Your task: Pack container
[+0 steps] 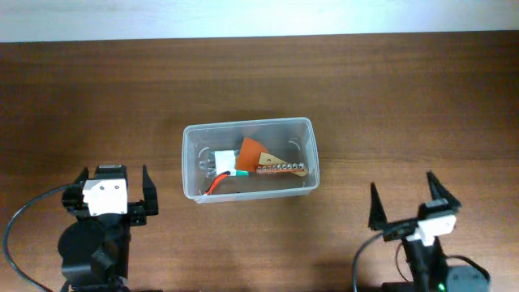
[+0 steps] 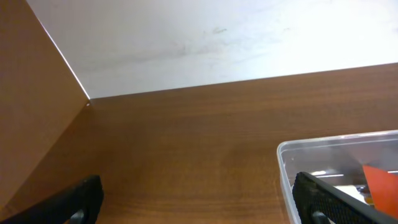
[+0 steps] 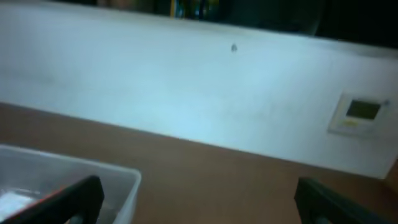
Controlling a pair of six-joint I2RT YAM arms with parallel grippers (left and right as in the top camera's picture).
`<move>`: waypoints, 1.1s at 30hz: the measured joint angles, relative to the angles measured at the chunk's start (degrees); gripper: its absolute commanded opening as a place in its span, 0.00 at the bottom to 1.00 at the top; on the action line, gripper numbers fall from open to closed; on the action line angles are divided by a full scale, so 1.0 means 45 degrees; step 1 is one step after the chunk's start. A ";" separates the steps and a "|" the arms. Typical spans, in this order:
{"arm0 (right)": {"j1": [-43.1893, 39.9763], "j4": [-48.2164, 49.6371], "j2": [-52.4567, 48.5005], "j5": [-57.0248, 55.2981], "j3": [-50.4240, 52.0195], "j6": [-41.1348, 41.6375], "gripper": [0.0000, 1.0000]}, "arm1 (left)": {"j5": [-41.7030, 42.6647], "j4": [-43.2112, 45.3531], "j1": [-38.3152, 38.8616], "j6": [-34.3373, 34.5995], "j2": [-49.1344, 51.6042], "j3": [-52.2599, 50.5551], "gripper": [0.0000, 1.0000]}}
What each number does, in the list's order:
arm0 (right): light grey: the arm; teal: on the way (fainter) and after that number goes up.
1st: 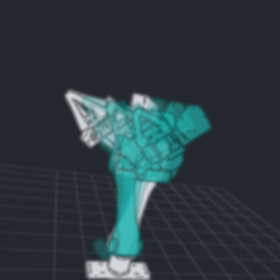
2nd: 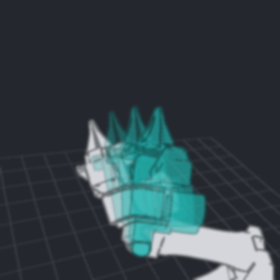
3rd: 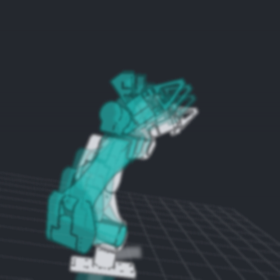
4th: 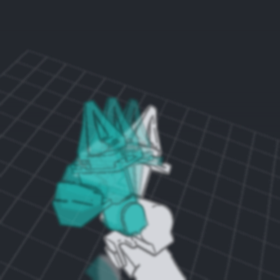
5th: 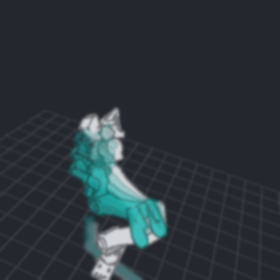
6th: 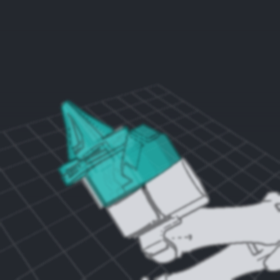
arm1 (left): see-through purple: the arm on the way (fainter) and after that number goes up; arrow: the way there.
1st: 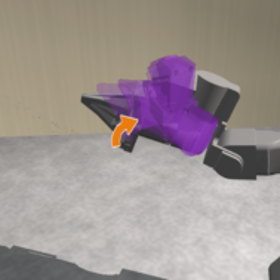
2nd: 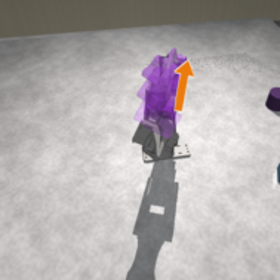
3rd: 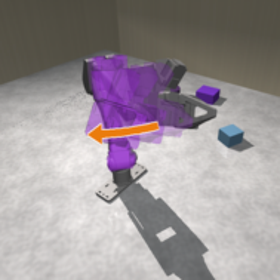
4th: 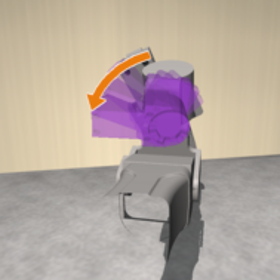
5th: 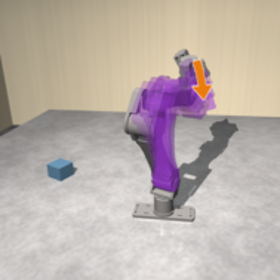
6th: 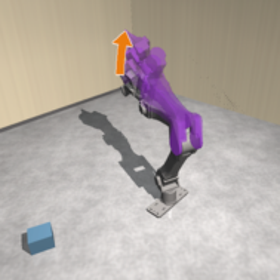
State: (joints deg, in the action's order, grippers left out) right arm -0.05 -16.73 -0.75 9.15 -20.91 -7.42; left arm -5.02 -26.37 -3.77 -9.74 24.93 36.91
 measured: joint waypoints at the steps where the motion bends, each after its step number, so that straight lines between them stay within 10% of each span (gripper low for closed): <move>1: 0.0024 0.0879 -0.0010 -0.0019 0.0593 0.0000 0.99 | 0.0000 0.0010 0.0000 0.0000 0.0010 0.0000 0.99; 8: 0.0053 0.4483 -0.0010 -0.0427 0.4129 0.0316 0.99 | 0.0000 0.0010 0.0000 0.0000 0.0005 -0.0015 0.99; 33: 0.0058 0.2871 -0.0010 -0.1005 0.4517 0.1001 0.98 | 0.0000 0.0010 0.0000 0.0000 0.0005 -0.0015 0.99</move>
State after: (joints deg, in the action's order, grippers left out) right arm 0.21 -3.81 -0.80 4.62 -0.58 -2.92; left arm -5.02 -26.33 -3.77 -9.74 24.95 36.84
